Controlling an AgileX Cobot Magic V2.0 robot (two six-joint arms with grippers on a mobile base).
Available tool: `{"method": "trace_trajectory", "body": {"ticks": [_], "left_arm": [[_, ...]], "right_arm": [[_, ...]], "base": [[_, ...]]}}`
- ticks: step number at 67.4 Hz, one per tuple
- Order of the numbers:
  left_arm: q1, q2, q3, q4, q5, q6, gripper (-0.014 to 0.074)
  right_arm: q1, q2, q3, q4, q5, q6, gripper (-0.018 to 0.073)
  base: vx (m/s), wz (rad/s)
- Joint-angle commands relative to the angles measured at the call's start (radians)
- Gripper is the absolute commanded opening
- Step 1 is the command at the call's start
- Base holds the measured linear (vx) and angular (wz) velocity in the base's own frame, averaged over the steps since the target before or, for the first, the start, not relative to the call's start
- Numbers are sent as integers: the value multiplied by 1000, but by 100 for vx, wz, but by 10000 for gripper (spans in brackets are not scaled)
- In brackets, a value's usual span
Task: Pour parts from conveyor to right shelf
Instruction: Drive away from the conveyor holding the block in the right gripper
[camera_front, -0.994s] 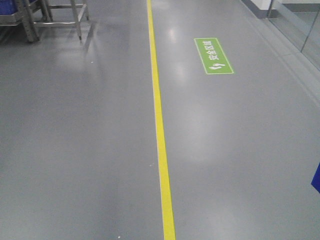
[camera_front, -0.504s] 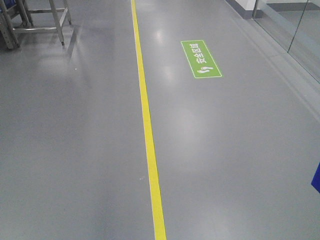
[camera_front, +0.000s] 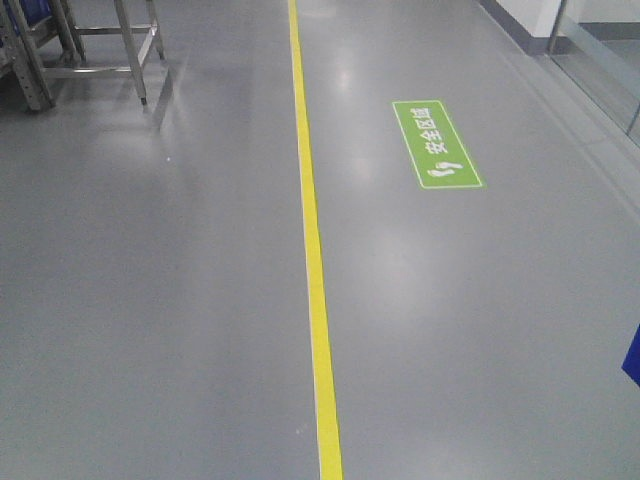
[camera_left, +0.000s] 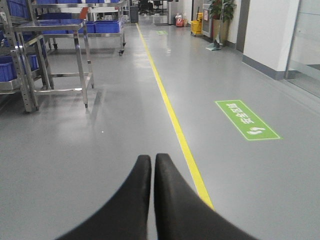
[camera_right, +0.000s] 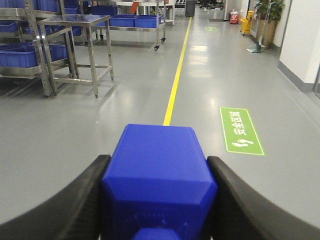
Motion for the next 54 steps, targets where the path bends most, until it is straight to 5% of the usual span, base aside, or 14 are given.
{"method": "trace_trajectory", "body": {"ticks": [1, 54], "left_arm": [[-5, -4, -19, -1, -72, -7, -6], [-5, -4, -19, -1, -72, -7, -6]], "right_arm": [[-5, 12, -26, -15, -84, -6, -8], [-5, 12, -26, -15, -84, -6, -8]], "base": [[55, 14], [62, 5]]}}
